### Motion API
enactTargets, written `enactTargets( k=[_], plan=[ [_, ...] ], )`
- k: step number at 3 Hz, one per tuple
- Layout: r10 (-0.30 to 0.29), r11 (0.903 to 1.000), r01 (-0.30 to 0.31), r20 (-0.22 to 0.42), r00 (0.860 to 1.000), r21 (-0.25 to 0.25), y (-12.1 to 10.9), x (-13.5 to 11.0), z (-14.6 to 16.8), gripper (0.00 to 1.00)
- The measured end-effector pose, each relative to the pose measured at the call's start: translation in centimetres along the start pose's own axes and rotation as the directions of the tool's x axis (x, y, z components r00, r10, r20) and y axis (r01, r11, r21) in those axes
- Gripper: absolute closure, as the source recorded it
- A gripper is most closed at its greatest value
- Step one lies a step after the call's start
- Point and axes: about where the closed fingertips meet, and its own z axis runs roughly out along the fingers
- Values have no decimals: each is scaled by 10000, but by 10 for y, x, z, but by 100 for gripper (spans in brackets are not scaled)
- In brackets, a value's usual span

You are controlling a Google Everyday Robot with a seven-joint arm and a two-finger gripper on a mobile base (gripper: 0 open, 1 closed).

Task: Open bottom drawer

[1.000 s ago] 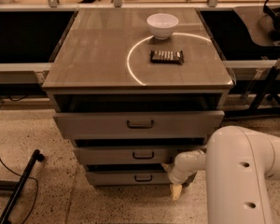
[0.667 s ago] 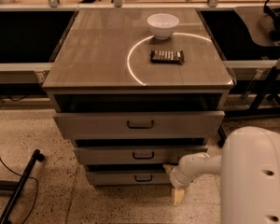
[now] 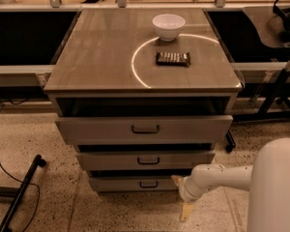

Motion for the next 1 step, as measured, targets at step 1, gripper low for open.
enactTargets(
  k=[1],
  plan=[
    [-148,9998,148,43,9999,-126,2,-3,0,0]
  ],
)
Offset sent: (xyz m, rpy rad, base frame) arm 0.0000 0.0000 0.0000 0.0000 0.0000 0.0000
